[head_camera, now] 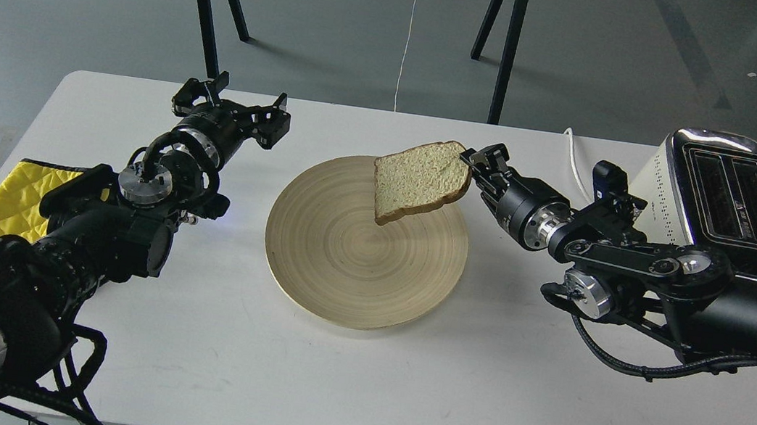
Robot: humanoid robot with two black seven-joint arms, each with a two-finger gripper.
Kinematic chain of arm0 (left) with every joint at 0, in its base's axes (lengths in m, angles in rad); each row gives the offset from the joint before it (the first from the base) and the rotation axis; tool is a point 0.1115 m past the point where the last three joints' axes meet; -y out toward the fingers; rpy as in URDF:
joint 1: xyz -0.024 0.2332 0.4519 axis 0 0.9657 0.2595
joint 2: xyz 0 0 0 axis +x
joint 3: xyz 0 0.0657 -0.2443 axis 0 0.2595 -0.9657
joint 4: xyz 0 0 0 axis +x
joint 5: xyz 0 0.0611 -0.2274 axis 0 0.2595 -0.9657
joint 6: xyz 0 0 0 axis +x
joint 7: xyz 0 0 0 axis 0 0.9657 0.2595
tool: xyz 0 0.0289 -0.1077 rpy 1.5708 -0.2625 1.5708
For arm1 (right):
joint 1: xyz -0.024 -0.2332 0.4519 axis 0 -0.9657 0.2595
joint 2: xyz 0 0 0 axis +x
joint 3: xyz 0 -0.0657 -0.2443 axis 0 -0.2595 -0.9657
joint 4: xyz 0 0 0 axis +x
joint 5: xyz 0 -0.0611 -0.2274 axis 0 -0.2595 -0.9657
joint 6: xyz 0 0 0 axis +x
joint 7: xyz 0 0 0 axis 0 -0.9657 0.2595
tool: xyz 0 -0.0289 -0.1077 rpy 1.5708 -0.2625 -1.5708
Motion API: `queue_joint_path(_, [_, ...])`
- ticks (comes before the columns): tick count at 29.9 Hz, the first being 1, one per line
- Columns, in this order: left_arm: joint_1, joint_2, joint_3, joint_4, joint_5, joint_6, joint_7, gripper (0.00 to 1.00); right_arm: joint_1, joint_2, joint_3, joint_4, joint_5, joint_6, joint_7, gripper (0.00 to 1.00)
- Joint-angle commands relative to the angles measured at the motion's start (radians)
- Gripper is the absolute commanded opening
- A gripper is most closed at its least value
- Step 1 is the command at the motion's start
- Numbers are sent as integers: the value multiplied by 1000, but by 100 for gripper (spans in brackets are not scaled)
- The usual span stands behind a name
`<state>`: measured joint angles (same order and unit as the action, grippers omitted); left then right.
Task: Put bread in toaster with right arm
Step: 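Lift the bread slice off the plate with the right gripper, then carry the bread over the toaster slot with the right gripper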
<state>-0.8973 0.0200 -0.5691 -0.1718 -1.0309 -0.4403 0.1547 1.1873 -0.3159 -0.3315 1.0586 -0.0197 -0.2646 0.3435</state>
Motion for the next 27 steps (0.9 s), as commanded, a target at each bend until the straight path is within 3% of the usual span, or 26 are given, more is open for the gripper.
queue_joint_path(1, [0, 0, 0, 0, 0, 0, 0, 100, 44, -51, 23, 38, 0, -1, -1, 16])
queue_joint_path(19, [0, 0, 0, 0, 0, 0, 0, 100, 244, -385, 17, -9, -144, 15, -5, 16])
queue_joint_path(27, [0, 0, 0, 0, 0, 0, 0, 100, 311, -578, 15, 53, -245, 36, -8, 16])
